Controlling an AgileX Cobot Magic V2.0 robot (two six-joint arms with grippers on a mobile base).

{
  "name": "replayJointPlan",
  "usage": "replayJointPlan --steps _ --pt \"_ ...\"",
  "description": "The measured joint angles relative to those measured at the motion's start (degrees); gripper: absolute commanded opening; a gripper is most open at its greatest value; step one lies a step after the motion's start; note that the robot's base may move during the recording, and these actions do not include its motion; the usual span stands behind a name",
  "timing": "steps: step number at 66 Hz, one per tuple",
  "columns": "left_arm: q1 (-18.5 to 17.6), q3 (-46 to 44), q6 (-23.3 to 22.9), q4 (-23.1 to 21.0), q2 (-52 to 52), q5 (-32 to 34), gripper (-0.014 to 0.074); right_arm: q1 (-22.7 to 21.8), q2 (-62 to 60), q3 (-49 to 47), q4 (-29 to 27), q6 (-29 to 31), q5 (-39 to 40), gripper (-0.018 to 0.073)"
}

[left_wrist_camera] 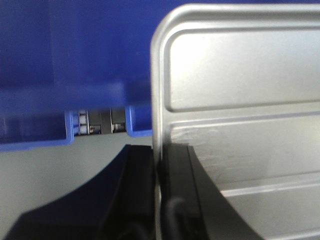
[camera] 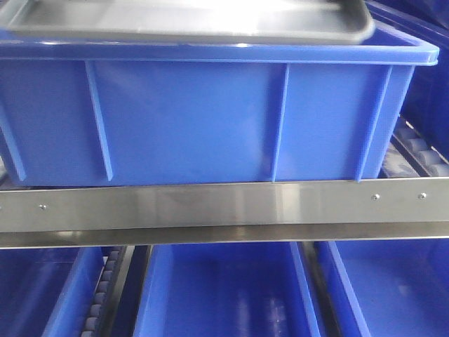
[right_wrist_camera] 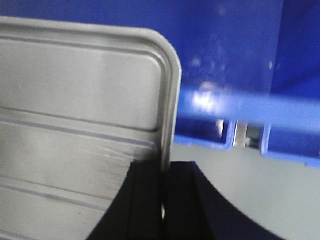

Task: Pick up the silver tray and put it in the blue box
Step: 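Raise the tray over the blue bin and lower it inside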

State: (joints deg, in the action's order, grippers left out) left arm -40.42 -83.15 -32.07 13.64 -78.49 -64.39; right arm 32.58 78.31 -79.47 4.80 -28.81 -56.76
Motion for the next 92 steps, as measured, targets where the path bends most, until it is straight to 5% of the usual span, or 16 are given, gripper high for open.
replayJointPlan --steps 13,29,56,92 --pt "7.01 -9.88 9.74 -5.87 -7.48 -0.5 -0.0006 -2.87 7.52 -12.07 0.68 4.23 -2.25 0.005" --pt "12.54 -20.14 16.43 -11.22 -14.89 1.28 -0.0006 -6.85 16.67 -23.89 0.8 6.6 -2.72 0.0053" --pt "14.94 -21.65 17.55 -11.93 -23.93 9.93 -0.0006 -10.06 25.56 -25.97 -0.02 6.62 1.18 0.0053" --pt "15.34 -21.65 17.55 -10.92 -28.4 12.14 -0.0006 -10.19 28.91 -26.21 0.54 6.71 3.29 0.0053"
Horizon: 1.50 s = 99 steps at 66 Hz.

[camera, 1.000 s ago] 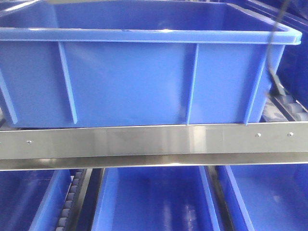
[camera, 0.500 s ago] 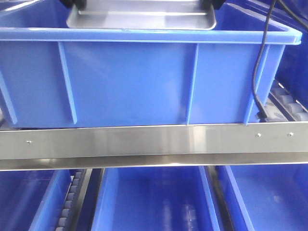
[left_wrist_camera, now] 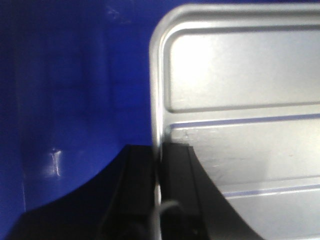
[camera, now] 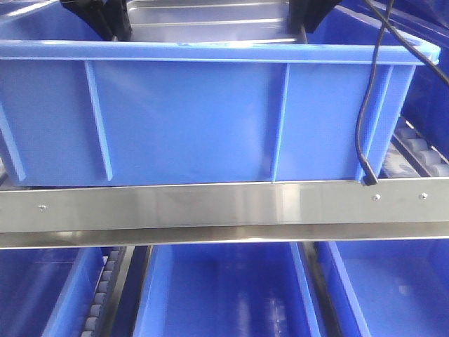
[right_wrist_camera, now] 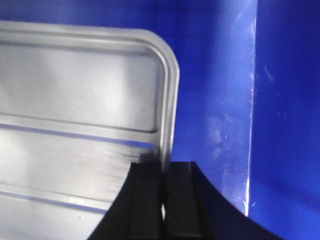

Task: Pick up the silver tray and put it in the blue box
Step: 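Raise the tray over the blue bin and lower it inside, then open both grippers to release the tray into the blue bin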

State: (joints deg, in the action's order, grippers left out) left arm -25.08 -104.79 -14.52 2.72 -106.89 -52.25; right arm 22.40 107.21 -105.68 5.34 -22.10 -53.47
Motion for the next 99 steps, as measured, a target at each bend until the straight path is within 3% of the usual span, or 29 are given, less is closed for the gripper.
replayJointPlan --steps 46,51,58,61,65,73,79,93,97,99 --pt "0.0 0.0 0.0 0.67 0.0 0.0 0.0 0.0 0.0 0.0 0.0 0.04 0.13 0.0053" --pt "0.0 0.0 0.0 1.19 0.0 0.0 0.009 0.0 0.0 0.0 -0.27 0.04 0.42 0.0053" --pt "0.0 0.0 0.0 1.63 0.0 0.37 0.0321 0.0 0.0 0.0 -1.09 0.04 0.88 0.0076" --pt "-0.22 0.0 -0.3 2.01 0.0 0.7 0.0398 0.11 0.0 0.0 -1.34 0.14 1.22 0.012" --pt "-0.6 0.0 -2.13 2.89 0.0 1.28 0.0428 0.34 0.0 0.0 -1.34 0.13 2.08 0.0206" --pt "-1.34 -0.09 -4.83 7.11 0.0 1.7 0.0423 0.03 0.0 -0.04 -0.05 0.4 2.57 0.0435" --pt "-1.6 -0.09 -5.58 9.63 0.0 1.7 0.0423 -1.01 0.0 -0.04 0.02 0.64 2.76 0.0521" --pt "-0.41 -0.09 -6.29 8.82 0.0 1.58 0.0409 -2.52 0.0 -0.04 0.78 0.64 3.56 0.0519" --pt "-0.29 -0.09 -6.29 8.43 0.0 1.58 0.0344 -2.52 0.0 -0.04 0.78 0.64 3.66 0.0496" --pt "-0.29 -0.09 -6.29 8.44 0.0 1.58 0.027 -2.52 0.0 -0.04 0.78 0.64 3.66 0.0447"
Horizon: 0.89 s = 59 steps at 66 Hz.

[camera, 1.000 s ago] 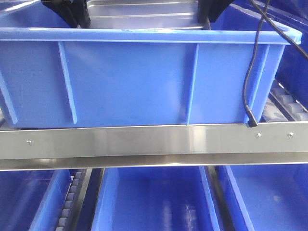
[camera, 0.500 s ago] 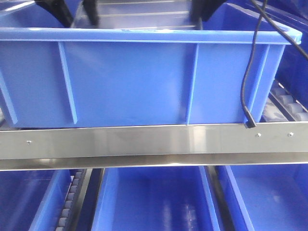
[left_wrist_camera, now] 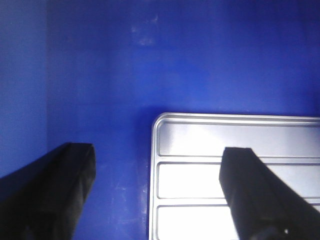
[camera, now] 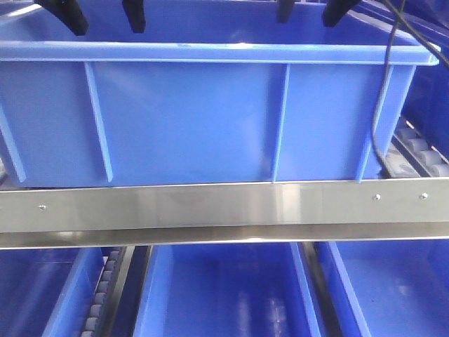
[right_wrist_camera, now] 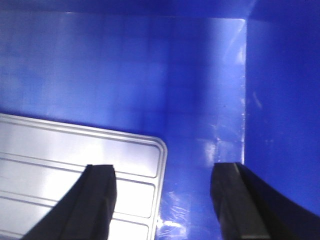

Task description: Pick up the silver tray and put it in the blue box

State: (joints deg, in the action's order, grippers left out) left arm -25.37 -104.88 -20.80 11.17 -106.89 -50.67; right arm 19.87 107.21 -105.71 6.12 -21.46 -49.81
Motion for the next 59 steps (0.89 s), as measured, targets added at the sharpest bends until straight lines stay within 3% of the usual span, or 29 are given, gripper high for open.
replayJointPlan --steps 7,11,17,40,49,59 --pt "0.0 0.0 -0.05 -0.95 0.0 0.0 -0.0008 0.0 0.0 0.0 0.0 0.0 0.0 0.0179" --pt "0.0 0.0 -0.13 -1.59 0.0 0.0 -0.0001 0.0 0.0 0.0 -0.11 0.07 0.0 0.0037" --pt "0.0 0.0 -0.13 -2.4 0.0 0.58 -0.0001 0.0 0.0 0.0 -0.11 0.07 0.13 0.0082" --pt "1.88 0.21 -0.26 -5.78 4.85 0.7 -0.0009 0.12 -2.65 0.8 -3.32 0.07 2.61 0.005" --pt "2.11 5.44 -0.26 -5.92 11.54 4.0 -0.0008 1.37 -8.07 7.38 -3.43 0.07 10.14 0.005" --pt "2.01 17.86 -0.3 -7.1 19.19 12.32 -0.0004 3.93 -16.51 20.7 -2.56 0.07 22.54 0.005"
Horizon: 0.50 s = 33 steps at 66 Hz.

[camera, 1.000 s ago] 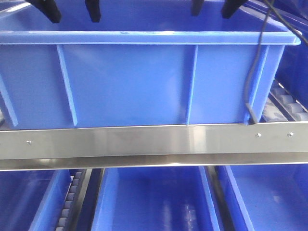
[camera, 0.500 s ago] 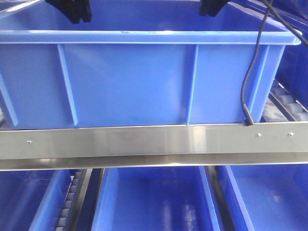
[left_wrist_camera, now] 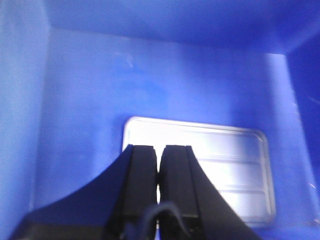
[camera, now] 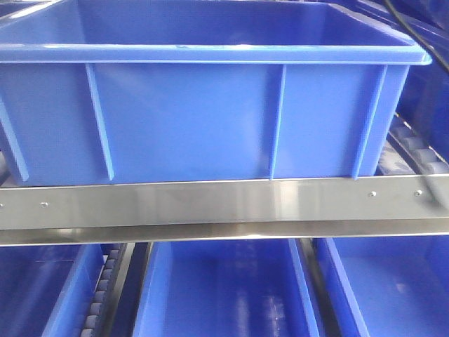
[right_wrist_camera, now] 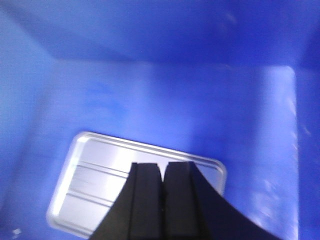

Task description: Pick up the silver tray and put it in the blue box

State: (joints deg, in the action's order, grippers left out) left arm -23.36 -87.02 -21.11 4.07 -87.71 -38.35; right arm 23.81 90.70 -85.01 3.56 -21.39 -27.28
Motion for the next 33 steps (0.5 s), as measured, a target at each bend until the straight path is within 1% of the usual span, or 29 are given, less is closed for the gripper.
replayJointPlan --steps 8,17,20,26,29,33 --pt "0.0 11.45 0.0 -0.24 8.09 8.75 -0.0004 0.37 -8.49 10.85 2.27 0.0 7.36 0.005" --pt "0.0 27.34 0.0 -0.24 19.03 20.59 -0.0004 0.37 -17.64 23.08 5.56 0.0 14.7 0.005" --pt "0.0 32.92 0.1 0.18 23.19 24.89 -0.0004 0.37 -20.87 27.48 7.07 0.0 17.17 0.005" --pt "0.0 43.94 0.21 2.48 32.13 32.87 -0.0005 0.37 -26.99 35.93 9.07 0.0 23.1 0.005" --pt "0.0 47.88 0.3 3.38 35.83 34.81 -0.0005 0.37 -29.46 39.43 9.53 0.0 25.13 0.005" --pt "0.0 52.81 0.3 4.08 41.09 35.51 -0.0005 0.37 -33.0 44.15 9.83 0.0 27.28 0.005"
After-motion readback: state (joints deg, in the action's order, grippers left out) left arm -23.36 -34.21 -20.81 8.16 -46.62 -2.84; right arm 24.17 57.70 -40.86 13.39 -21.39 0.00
